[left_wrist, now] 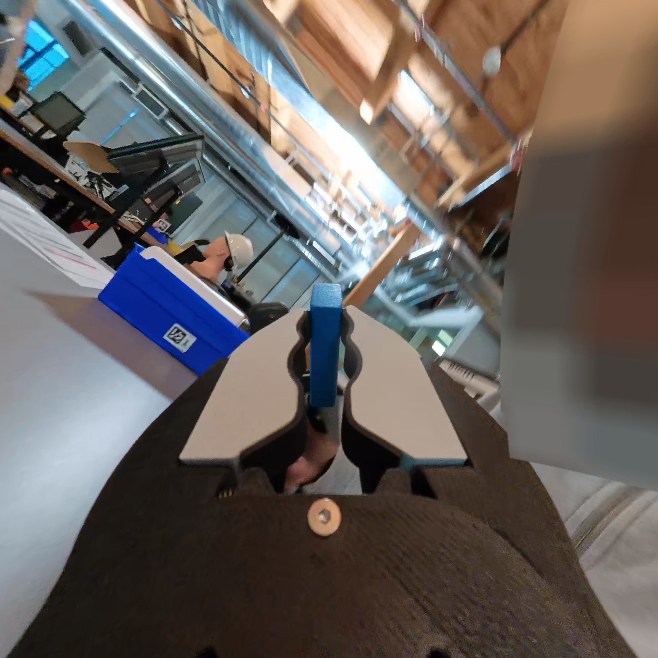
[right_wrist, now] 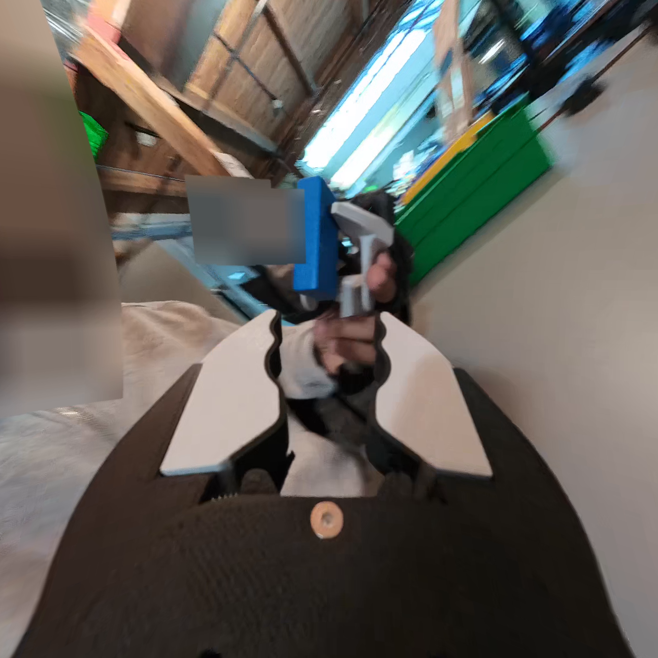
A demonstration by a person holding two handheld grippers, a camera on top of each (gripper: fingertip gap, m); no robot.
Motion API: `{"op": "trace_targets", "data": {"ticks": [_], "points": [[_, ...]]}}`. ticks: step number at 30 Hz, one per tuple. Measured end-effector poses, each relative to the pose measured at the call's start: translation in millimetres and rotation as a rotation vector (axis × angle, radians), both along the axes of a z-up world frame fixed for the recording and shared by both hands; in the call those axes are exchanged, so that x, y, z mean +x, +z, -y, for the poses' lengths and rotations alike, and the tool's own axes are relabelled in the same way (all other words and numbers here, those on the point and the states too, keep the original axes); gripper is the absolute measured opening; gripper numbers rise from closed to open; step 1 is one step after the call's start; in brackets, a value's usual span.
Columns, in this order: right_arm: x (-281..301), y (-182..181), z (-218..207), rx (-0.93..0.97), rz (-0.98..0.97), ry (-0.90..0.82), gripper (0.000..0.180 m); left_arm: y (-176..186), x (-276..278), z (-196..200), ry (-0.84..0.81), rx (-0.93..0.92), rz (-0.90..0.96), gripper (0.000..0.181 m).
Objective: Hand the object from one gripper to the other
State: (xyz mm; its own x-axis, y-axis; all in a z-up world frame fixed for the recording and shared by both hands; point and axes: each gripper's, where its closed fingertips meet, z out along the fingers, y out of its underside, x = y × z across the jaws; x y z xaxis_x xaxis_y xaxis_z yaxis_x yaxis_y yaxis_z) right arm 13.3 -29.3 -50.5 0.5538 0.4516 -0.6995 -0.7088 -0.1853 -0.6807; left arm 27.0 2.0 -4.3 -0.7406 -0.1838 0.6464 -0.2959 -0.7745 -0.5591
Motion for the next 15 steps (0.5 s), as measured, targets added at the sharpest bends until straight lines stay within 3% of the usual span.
{"op": "trace_targets", "data": {"ticks": [1, 5, 8, 15], "points": [[9, -2, -1, -0.005, 0.122, -0.101, 0.053, -1, 3, -5, -0.008, -0.090, -0.045, 0.016], [37, 7, 5, 0.004, 0.795, -0.479, 0.061, -14, 12, -13, -0.006, -0.304, -0.201, 0.016], [31, 13, 3, 0.016, 1.162, -0.612, 0.061, -23, 16, -13, 0.039, -0.361, -0.277, 0.016], [11, 5, -19, -0.042, 1.368, -0.673, 0.061, -34, 15, -10, 0.050, -0.436, -0.358, 0.016]]}}
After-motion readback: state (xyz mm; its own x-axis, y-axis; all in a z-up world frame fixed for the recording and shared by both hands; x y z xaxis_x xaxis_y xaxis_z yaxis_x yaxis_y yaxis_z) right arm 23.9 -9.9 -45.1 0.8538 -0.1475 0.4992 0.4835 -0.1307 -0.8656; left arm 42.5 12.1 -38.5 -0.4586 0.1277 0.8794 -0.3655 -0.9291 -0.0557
